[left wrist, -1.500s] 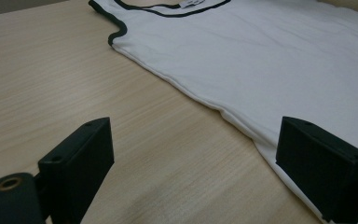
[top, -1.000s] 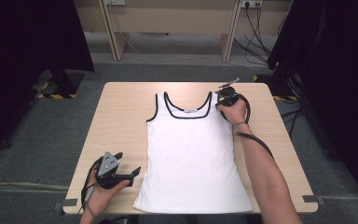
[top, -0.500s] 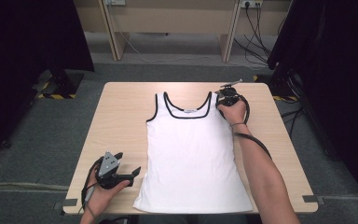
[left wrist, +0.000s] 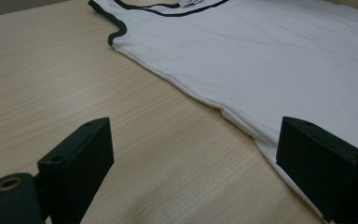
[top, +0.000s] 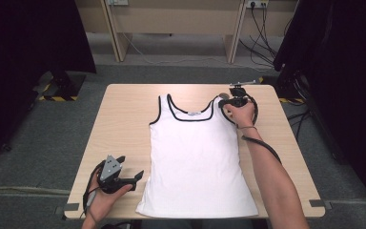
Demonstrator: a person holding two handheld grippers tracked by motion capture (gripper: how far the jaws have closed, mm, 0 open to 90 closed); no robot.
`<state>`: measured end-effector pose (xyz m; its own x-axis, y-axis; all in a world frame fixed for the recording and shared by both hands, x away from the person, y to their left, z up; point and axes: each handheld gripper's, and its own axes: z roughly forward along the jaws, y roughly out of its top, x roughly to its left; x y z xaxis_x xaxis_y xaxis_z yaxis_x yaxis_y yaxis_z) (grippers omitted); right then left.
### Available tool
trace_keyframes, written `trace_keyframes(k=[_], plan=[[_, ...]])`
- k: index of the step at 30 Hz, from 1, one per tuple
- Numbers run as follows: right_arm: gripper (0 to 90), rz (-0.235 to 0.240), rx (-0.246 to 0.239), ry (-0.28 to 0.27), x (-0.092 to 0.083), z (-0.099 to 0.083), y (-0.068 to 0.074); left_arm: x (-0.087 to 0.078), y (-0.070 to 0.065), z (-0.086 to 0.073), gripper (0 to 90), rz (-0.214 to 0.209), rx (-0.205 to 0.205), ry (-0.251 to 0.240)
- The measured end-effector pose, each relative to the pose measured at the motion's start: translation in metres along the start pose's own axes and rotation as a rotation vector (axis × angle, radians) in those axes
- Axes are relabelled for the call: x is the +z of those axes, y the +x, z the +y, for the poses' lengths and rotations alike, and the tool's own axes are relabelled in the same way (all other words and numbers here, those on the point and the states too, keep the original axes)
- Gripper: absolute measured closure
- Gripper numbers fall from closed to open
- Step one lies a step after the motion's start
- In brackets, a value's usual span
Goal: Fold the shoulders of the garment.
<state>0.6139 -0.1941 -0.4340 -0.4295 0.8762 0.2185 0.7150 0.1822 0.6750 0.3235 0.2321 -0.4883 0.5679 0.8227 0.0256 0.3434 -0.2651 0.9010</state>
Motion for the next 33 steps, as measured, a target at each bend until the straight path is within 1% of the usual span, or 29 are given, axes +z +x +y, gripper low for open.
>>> trace_keyframes(k=[1, 2, 4, 5, 7, 8, 10, 13, 18, 20, 23, 25, 28, 31, 33], plan=[[86.2, 0.0, 0.0, 0.0, 0.0, 0.0, 0.0, 0.0, 0.0, 0.0, 10.5, 0.0, 0.0, 0.0], [86.2, -0.009, -0.036, -0.009, -0.004, -0.001, 0.008, 0.0, 0.0, 0.0, 10.5, 0.0, 0.0, 0.0], [86.0, -0.009, -0.036, -0.009, -0.004, -0.001, 0.008, 0.0, 0.0, 0.0, 10.5, 0.001, 0.002, 0.0], [86.0, -0.01, -0.078, -0.019, -0.008, -0.004, 0.017, 0.0, 0.0, 0.0, 10.5, 0.001, 0.002, 0.0], [85.7, -0.01, -0.078, -0.019, -0.008, -0.004, 0.017, 0.0, 0.0, 0.0, 10.5, 0.001, 0.001, -0.001], [85.5, -0.016, -0.114, -0.019, -0.01, -0.006, 0.023, 0.0, 0.0, 0.0, 10.5, 0.001, 0.001, 0.0], [85.3, -0.016, -0.127, -0.021, -0.012, -0.008, 0.027, 0.0, 0.0, 0.0, 10.5, 0.001, 0.002, 0.001], [84.6, -0.004, -0.145, -0.033, -0.015, -0.012, 0.033, 0.0, 0.0, 0.0, 10.5, 0.001, 0.001, -0.002], [84.4, -0.009, -0.204, -0.041, -0.022, -0.019, 0.045, 0.0, 0.0, 0.0, 10.5, 0.001, 0.003, 0.001], [84.3, -0.01, -0.226, -0.04, -0.023, -0.023, 0.05, 0.0, 0.0, 0.0, 10.5, 0.001, 0.004, 0.001], [83.7, 0.007, -0.254, -0.04, -0.024, -0.032, 0.058, 0.0, 0.0, 0.0, 10.5, 0.001, 0.004, 0.0], [81.7, 0.015, -0.283, -0.034, -0.024, -0.04, 0.065, 0.0, 0.0, 0.0, 10.5, 0.001, 0.003, 0.001], [80.6, 0.046, -0.33, -0.011, -0.023, -0.055, 0.075, 0.0, 0.0, 0.0, 10.5, 0.0, 0.004, 0.001], [78.2, 0.124, -0.349, 0.025, -0.021, -0.068, 0.081, 0.0, -0.001, 0.0, 10.5, 0.0, 0.006, 0.001], [73.3, 0.18, -0.367, 0.042, -0.024, -0.072, 0.084, 0.0, -0.001, 0.0, 10.5, 0.0, 0.007, 0.001]])
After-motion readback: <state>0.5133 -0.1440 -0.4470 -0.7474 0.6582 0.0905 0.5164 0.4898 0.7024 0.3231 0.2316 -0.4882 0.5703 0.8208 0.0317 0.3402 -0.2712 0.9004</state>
